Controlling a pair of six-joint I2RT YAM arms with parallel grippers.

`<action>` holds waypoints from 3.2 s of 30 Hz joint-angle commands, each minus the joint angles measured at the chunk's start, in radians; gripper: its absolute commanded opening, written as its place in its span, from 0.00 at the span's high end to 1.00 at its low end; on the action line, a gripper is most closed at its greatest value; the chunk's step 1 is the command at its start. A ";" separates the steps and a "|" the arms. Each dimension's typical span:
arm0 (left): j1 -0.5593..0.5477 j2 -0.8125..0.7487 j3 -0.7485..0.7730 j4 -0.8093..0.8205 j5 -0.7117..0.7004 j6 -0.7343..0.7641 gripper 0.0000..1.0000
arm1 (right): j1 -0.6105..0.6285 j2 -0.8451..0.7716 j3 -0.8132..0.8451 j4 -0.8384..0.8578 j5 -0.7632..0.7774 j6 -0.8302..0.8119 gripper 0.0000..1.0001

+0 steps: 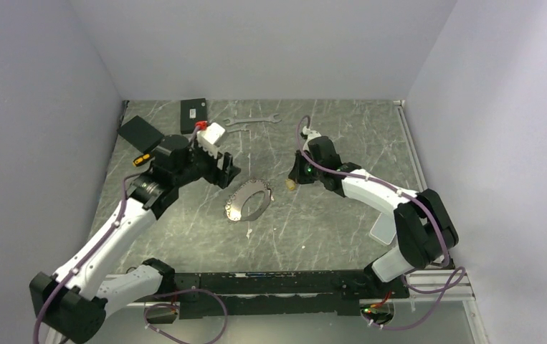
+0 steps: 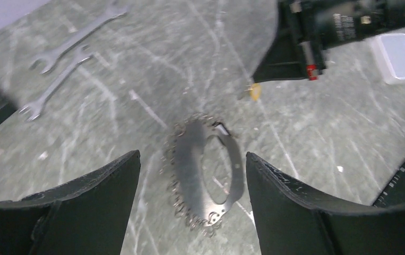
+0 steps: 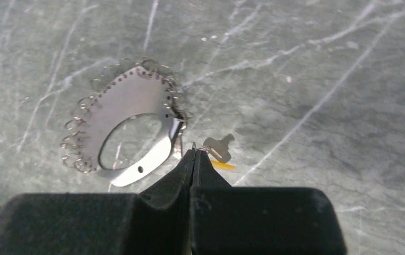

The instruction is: Put the keys on the keyring

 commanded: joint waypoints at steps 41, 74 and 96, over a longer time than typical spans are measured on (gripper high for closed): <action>-0.065 -0.102 -0.353 0.390 0.415 0.590 0.60 | 0.248 -0.144 0.136 0.136 -0.252 -0.059 1.00; -0.065 -0.090 -0.361 0.483 0.363 0.530 0.66 | 0.270 -0.165 0.102 0.194 -0.289 -0.025 1.00; -0.065 -0.053 -0.331 0.499 0.371 0.417 0.62 | 0.274 -0.176 0.084 0.223 -0.287 -0.012 1.00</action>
